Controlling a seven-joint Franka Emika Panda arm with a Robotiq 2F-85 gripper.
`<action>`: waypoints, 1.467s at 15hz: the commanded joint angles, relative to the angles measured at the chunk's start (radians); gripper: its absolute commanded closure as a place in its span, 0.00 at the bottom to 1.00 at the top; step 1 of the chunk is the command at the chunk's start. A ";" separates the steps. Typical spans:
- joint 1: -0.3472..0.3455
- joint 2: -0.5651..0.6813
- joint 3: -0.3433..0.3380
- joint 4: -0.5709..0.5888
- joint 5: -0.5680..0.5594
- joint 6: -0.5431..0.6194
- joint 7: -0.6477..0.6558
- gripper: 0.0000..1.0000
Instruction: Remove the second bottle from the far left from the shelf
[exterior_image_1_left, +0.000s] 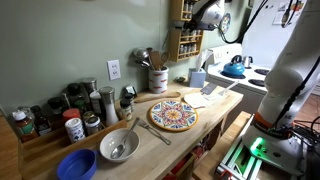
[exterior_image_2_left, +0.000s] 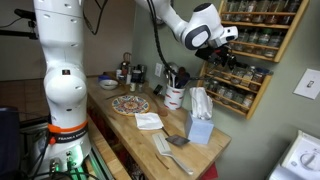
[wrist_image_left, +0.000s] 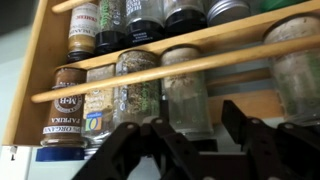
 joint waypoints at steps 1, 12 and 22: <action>0.005 0.043 0.002 0.035 0.028 0.038 -0.036 0.26; 0.000 0.055 0.015 0.053 0.074 0.018 -0.105 0.48; -0.001 0.058 0.024 0.055 0.187 0.017 -0.220 0.63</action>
